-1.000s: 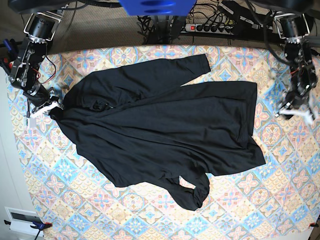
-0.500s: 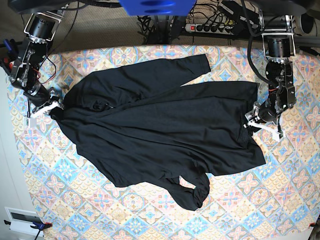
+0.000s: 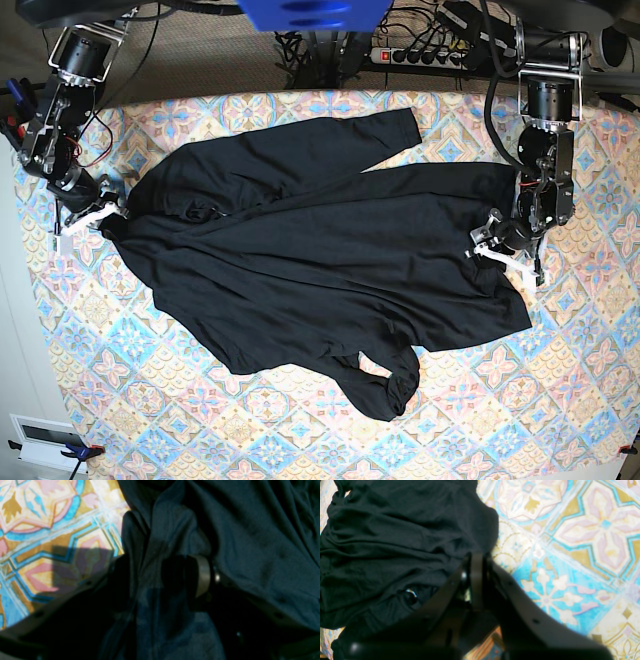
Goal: Layout the t-shirt on the table in an organized manner, then fold the t-shirt properly
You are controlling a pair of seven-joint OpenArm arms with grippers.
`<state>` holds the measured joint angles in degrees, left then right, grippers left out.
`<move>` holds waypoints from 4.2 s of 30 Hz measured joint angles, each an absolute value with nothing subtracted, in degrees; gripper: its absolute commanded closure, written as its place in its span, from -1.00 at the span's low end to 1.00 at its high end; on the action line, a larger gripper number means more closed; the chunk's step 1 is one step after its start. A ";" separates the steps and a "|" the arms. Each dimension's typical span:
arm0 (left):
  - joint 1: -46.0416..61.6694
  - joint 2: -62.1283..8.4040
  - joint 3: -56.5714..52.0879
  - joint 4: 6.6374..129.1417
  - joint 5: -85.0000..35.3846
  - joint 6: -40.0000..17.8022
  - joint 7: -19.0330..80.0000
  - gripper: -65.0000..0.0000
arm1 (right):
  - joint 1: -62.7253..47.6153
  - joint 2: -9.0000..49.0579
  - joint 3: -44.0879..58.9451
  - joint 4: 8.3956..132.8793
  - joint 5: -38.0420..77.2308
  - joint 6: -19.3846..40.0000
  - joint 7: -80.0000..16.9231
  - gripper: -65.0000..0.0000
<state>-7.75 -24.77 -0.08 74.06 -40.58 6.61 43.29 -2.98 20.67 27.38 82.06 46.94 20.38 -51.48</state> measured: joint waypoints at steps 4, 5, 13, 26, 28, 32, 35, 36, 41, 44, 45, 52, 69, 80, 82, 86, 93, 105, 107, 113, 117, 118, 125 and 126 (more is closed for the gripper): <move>-6.74 -25.02 0.03 77.89 -40.99 7.01 46.35 -0.05 | -2.96 20.67 27.38 82.06 46.94 20.38 -51.48 1.00; -6.22 -25.15 0.27 79.20 -41.28 6.46 46.35 -0.05 | -2.92 20.64 27.38 82.06 46.94 20.38 -51.48 1.00; -5.54 -26.92 -2.85 81.58 -41.43 6.90 46.72 -0.05 | -2.85 20.60 27.35 81.95 46.98 20.38 -51.44 1.00; -8.29 -22.92 -5.87 77.06 -40.47 6.37 49.01 -0.05 | -2.96 20.62 27.31 81.91 46.98 20.38 -51.31 1.00; -9.28 -21.78 -5.48 74.96 -38.46 6.44 48.77 -0.05 | -2.85 20.69 27.31 81.91 46.96 20.38 -51.29 1.00; -11.44 -21.08 -2.26 72.18 -35.42 6.72 47.07 0.01 | -2.98 20.62 27.31 81.91 46.98 20.38 -51.44 1.00; -11.09 -20.80 -0.23 72.14 -35.31 6.44 43.48 0.29 | -2.96 20.64 27.31 81.91 46.98 20.38 -51.42 1.00; -10.94 -20.80 -0.25 72.14 -35.59 6.46 43.31 0.46 | -2.96 20.62 27.31 81.91 47.00 20.43 -51.46 1.00; -10.96 -20.88 -2.02 71.66 -35.40 6.83 41.50 1.00 | -2.87 20.62 27.31 81.91 47.00 20.40 -51.44 1.00; -12.08 -21.10 -3.86 71.53 -35.35 7.09 41.41 0.96 | -2.87 20.67 27.31 81.97 46.94 20.36 -51.46 1.00; -12.67 -21.06 -4.80 71.53 -35.38 7.03 41.25 0.97 | -2.98 20.69 27.33 81.97 46.92 20.36 -51.48 1.00; -15.25 -21.08 -10.96 71.59 -35.35 7.07 41.21 1.00 | -2.87 20.62 27.31 81.95 46.98 20.38 -51.48 1.00; -24.10 -22.52 -12.53 71.66 -35.68 6.87 40.73 1.00 | -2.83 20.62 27.40 81.69 47.24 20.40 -51.27 1.00; -36.36 -19.55 -12.21 61.76 -25.58 6.70 37.52 0.86 | -2.81 20.47 27.31 81.76 48.03 20.82 -51.27 1.00; -36.80 -19.22 -10.31 60.88 -23.64 7.18 37.39 0.64 | -2.81 20.49 27.31 81.76 47.57 20.53 -51.16 1.00; -36.95 -19.31 -6.50 60.95 -23.16 10.76 36.77 0.31 | -2.96 20.62 27.31 81.76 46.85 20.32 -51.27 1.00; -31.33 -19.55 -6.02 61.71 -26.22 11.25 36.71 0.12 | -2.90 20.64 27.31 81.82 46.74 20.23 -51.27 1.00; -10.31 -21.71 -6.90 82.17 -33.50 10.83 41.50 0.12 | -2.37 20.69 26.74 82.02 46.74 20.16 -51.37 1.00; -8.49 -21.85 -6.92 82.02 -33.23 11.20 41.71 0.12 | -1.34 20.95 25.04 82.00 46.74 20.14 -51.37 1.00; -6.17 -21.93 -6.87 82.11 -33.34 11.03 41.08 0.12 | 0.60 20.64 23.77 82.13 47.07 20.36 -51.09 1.00; -4.97 -22.22 -4.58 82.19 -33.28 11.20 41.19 0.11 | 0.38 20.80 23.81 82.02 46.85 20.40 -51.27 1.00; -4.91 -22.37 -3.05 82.17 -33.36 11.18 41.17 0.11 | 0.43 20.73 23.77 82.02 46.96 20.40 -51.24 1.00; -5.17 -23.68 1.37 82.15 -33.50 11.20 41.12 0.11 | 0.34 20.80 23.77 82.02 46.94 20.36 -51.22 1.00; -5.30 -23.90 1.37 82.06 -33.19 11.18 41.01 0.11 | 0.36 20.80 23.77 82.02 46.92 20.36 -51.27 1.00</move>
<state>-5.30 -23.90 1.37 82.06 -33.19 11.18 41.01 0.36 20.80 23.77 82.02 46.92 20.36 -51.27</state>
